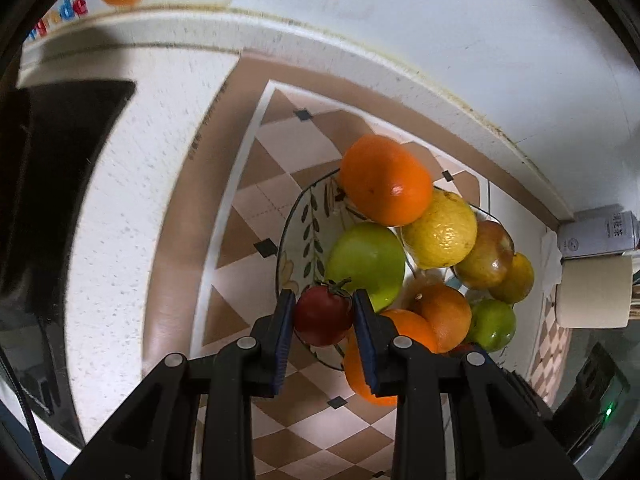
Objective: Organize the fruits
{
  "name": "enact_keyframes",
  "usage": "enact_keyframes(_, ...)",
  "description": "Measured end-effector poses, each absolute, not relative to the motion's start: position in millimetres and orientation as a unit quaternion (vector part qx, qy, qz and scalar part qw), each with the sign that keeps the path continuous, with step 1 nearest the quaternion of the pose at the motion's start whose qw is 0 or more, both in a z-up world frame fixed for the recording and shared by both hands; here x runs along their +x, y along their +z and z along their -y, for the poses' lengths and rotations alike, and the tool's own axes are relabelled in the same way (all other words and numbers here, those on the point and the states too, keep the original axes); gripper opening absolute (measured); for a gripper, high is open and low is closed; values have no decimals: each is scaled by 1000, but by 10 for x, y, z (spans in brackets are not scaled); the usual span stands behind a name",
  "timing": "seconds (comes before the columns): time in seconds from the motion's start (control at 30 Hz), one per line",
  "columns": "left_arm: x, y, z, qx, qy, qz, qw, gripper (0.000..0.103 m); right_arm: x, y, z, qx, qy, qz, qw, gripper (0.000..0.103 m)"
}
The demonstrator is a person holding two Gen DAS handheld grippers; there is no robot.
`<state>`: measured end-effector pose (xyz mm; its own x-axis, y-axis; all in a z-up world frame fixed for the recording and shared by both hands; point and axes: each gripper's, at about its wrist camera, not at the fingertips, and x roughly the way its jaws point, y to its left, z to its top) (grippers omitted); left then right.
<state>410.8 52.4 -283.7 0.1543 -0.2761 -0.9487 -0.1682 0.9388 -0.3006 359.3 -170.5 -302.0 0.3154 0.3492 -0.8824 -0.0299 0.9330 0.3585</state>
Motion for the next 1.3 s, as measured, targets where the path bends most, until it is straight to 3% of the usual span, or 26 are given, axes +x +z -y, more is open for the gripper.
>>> enact_keyframes(0.53, 4118, -2962, -667, -218, -27, -667, 712, 29, 3639, -3101, 1653, 151, 119, -581, 791, 35)
enact_keyframes(0.67, 4055, -2863, -672, -198, -16, -665, 720, 34, 3593, -3026, 1738, 165, 113, -580, 790, 51)
enact_keyframes(0.93, 3685, -2464, -605, -131, -9, -640, 757, 65, 3337, -2635, 2020, 165, 92, -562, 805, 72)
enact_keyframes(1.1, 3366, -2209, -506, -97, -8, -624, 775, 95, 3132, -2367, 2143, 135, 63, -570, 808, 89)
enact_keyframes(1.17, 3239, -2098, -474, -88, -5, -617, 782, 96, 3050, -2247, 2132, 117, 53, -570, 811, 95)
enact_keyframes(1.3, 3017, -1903, -414, -73, -5, -604, 793, 97, 2838, -1962, 2069, 83, 36, -562, 822, 95)
